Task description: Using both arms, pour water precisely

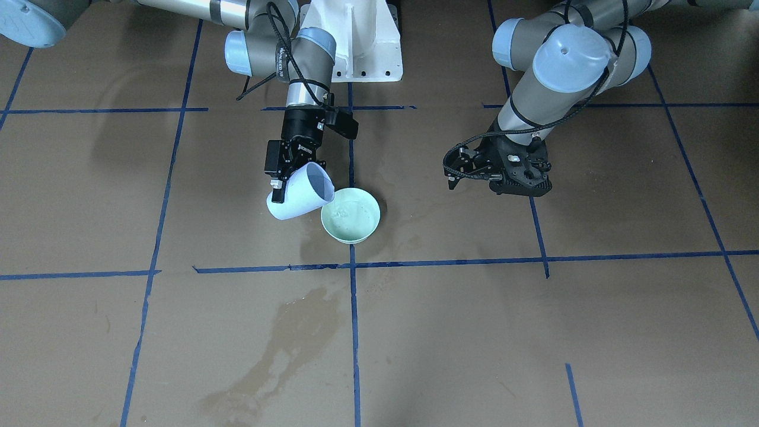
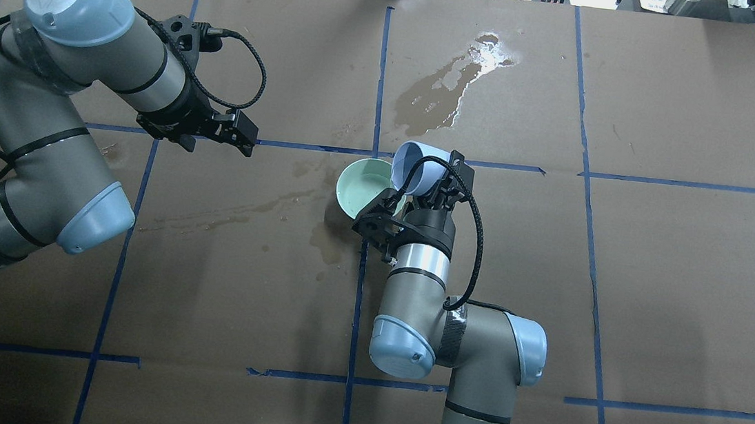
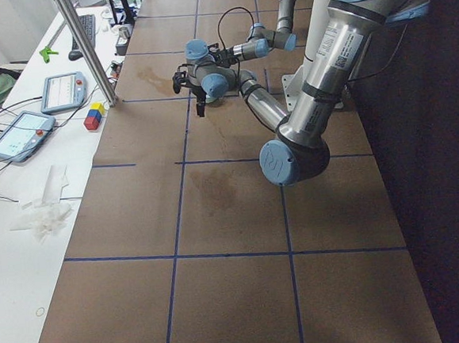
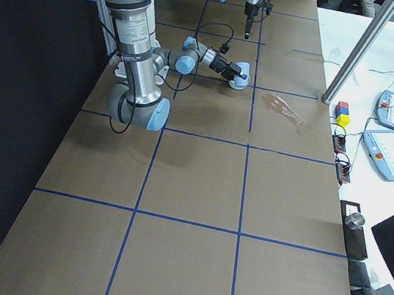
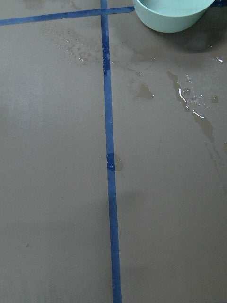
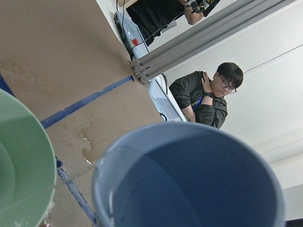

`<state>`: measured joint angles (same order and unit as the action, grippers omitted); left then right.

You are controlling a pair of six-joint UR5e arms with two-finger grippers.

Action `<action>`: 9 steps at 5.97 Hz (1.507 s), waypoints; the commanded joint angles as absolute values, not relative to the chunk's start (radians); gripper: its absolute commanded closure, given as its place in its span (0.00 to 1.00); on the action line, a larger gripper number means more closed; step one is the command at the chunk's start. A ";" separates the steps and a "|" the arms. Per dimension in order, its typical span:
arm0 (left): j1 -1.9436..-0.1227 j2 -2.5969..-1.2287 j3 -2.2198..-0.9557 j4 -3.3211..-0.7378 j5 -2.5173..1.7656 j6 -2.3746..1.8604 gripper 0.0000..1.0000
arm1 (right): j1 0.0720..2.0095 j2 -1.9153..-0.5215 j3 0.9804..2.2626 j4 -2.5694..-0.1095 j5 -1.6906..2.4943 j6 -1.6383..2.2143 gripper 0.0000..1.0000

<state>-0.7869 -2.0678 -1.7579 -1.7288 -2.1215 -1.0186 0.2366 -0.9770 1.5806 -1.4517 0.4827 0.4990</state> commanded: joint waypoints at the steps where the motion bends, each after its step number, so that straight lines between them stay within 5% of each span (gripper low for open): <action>1: -0.787 -2.068 -1.759 -1.729 -2.121 -1.019 0.00 | 0.245 -0.963 1.598 -1.443 0.489 0.512 0.99; 6: -0.787 -2.068 -1.775 -1.727 -2.123 -1.020 0.00 | 0.319 -0.991 1.771 -1.442 0.697 0.842 1.00; 9: -0.788 -2.066 -1.779 -1.726 -2.123 -1.020 0.00 | 0.409 -1.260 1.838 -1.110 0.828 0.976 1.00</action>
<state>-0.7875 -2.0667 -1.7782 -1.7268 -2.1230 -1.0201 0.3813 -1.1578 1.8302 -1.2370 0.8077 0.9819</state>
